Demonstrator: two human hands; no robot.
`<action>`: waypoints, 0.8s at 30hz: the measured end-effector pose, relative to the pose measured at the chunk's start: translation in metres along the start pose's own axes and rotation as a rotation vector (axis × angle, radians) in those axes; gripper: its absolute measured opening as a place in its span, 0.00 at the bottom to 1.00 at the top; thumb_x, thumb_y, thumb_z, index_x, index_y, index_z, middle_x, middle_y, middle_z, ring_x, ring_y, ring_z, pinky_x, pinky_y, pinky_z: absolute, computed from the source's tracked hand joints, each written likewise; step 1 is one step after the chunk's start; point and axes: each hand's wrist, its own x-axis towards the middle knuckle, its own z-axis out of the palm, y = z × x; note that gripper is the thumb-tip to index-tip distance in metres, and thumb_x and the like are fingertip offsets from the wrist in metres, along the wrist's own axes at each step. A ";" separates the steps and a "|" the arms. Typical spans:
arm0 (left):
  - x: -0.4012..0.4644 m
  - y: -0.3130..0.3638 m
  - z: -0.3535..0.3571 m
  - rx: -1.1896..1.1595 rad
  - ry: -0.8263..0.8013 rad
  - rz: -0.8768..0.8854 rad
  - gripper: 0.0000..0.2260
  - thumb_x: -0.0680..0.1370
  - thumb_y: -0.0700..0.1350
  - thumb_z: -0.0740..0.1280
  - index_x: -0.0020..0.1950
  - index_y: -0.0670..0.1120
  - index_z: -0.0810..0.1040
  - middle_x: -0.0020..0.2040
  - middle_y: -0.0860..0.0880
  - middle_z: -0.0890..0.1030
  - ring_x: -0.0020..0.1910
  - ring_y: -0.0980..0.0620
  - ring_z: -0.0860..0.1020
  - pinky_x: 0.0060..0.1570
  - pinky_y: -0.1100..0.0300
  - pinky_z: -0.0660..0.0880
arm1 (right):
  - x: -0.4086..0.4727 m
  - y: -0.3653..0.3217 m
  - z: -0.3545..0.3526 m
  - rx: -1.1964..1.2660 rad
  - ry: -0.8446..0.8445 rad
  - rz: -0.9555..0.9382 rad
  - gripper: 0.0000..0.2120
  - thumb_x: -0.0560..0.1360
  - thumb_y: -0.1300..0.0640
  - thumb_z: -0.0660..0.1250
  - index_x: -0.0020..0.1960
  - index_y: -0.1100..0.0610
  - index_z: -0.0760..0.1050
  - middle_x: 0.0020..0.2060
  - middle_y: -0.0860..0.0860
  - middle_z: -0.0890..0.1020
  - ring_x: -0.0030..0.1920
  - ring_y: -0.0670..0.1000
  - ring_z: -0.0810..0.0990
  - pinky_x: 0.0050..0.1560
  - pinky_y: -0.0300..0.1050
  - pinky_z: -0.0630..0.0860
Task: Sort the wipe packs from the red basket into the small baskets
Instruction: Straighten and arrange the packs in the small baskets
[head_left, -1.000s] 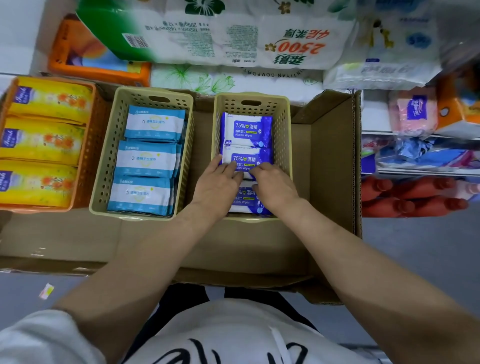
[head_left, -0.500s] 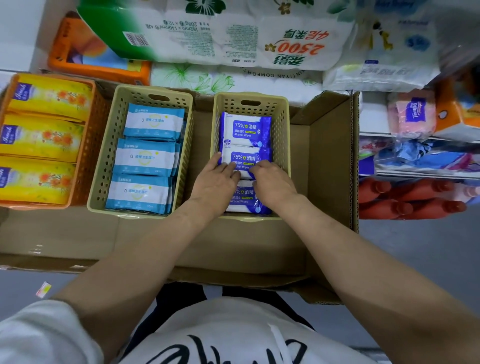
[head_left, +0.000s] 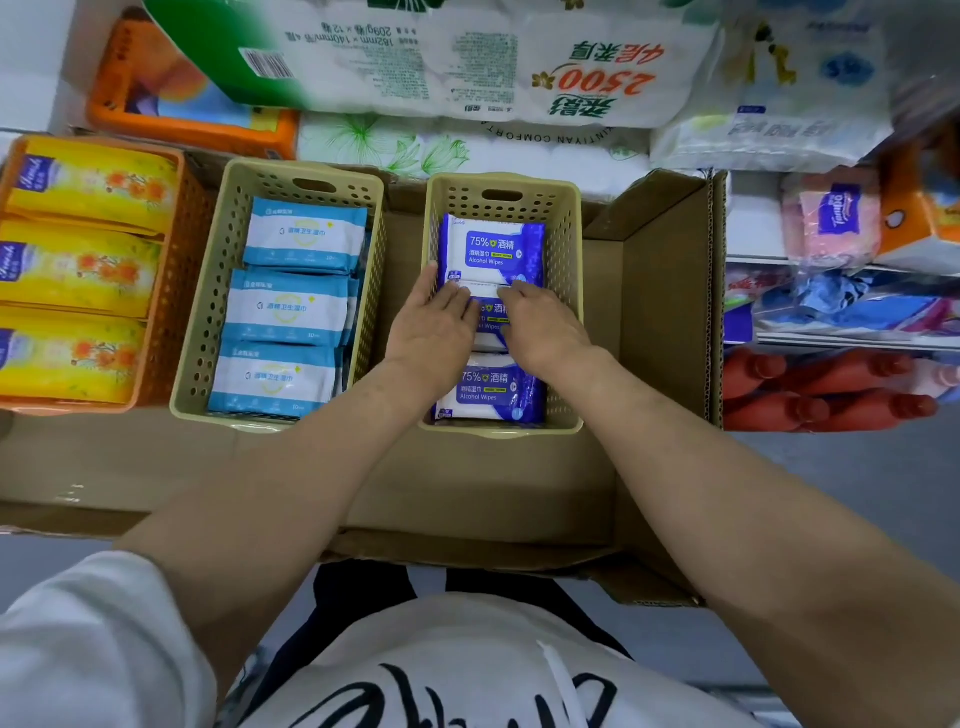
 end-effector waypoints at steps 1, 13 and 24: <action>0.001 -0.001 0.000 0.019 -0.008 0.009 0.33 0.78 0.54 0.66 0.78 0.46 0.58 0.78 0.44 0.62 0.78 0.47 0.56 0.73 0.42 0.35 | 0.002 0.000 -0.003 -0.003 -0.020 -0.004 0.27 0.79 0.57 0.65 0.76 0.57 0.63 0.74 0.56 0.67 0.72 0.57 0.66 0.69 0.52 0.68; -0.030 0.015 0.008 -0.111 0.038 0.076 0.13 0.80 0.43 0.60 0.64 0.45 0.72 0.58 0.47 0.79 0.61 0.47 0.76 0.76 0.52 0.50 | -0.032 -0.002 0.014 -0.101 -0.079 -0.055 0.15 0.76 0.59 0.67 0.63 0.56 0.74 0.59 0.55 0.76 0.62 0.57 0.74 0.56 0.50 0.75; -0.014 0.013 0.004 -0.149 0.080 -0.022 0.31 0.78 0.47 0.66 0.78 0.42 0.57 0.75 0.41 0.64 0.75 0.45 0.62 0.76 0.51 0.50 | -0.020 0.002 0.010 0.018 0.110 -0.049 0.20 0.78 0.59 0.66 0.69 0.58 0.70 0.66 0.55 0.73 0.67 0.56 0.69 0.64 0.48 0.72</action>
